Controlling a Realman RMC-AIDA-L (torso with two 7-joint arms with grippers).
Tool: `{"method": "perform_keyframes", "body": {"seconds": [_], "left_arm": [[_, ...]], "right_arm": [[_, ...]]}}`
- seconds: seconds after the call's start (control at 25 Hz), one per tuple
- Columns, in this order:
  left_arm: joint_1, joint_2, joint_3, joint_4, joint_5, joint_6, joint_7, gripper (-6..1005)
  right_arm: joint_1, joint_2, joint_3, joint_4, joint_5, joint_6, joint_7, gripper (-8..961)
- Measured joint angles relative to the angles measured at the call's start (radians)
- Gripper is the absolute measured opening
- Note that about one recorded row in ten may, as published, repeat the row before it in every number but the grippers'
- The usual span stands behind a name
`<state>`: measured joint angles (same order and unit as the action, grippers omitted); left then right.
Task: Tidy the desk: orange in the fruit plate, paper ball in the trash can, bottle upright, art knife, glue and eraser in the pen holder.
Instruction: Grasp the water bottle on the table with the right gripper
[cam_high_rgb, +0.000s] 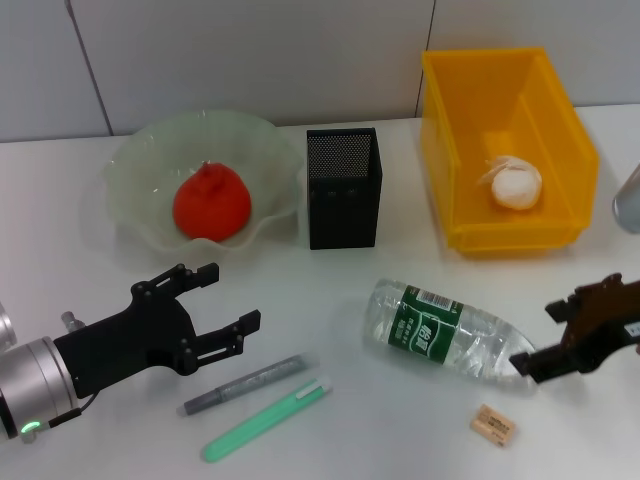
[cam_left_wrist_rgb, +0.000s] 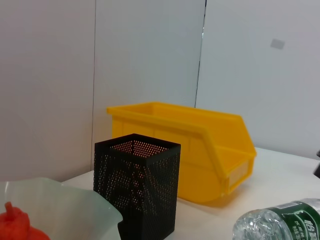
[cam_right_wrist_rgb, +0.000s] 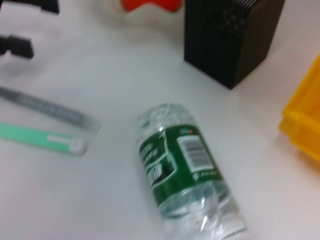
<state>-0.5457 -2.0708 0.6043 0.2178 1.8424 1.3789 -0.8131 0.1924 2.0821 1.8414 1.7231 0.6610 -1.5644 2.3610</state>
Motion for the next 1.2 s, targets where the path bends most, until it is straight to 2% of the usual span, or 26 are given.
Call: {"method": "perform_keyframes", "body": {"seconds": [0.16, 0.8, 1.2], "left_arm": [[0.001, 0.000, 0.000, 0.000, 0.000, 0.000, -0.001, 836], [0.004, 0.000, 0.000, 0.000, 0.000, 0.000, -0.001, 836], [0.004, 0.000, 0.000, 0.000, 0.000, 0.000, -0.001, 835]], "right_arm": [[0.028, -0.003, 0.001, -0.022, -0.036, -0.042, -0.029, 827], [0.165, 0.000, -0.012, -0.193, -0.152, -0.041, -0.024, 826], [0.215, 0.000, -0.052, -0.253, -0.193, -0.043, -0.020, 820]]}}
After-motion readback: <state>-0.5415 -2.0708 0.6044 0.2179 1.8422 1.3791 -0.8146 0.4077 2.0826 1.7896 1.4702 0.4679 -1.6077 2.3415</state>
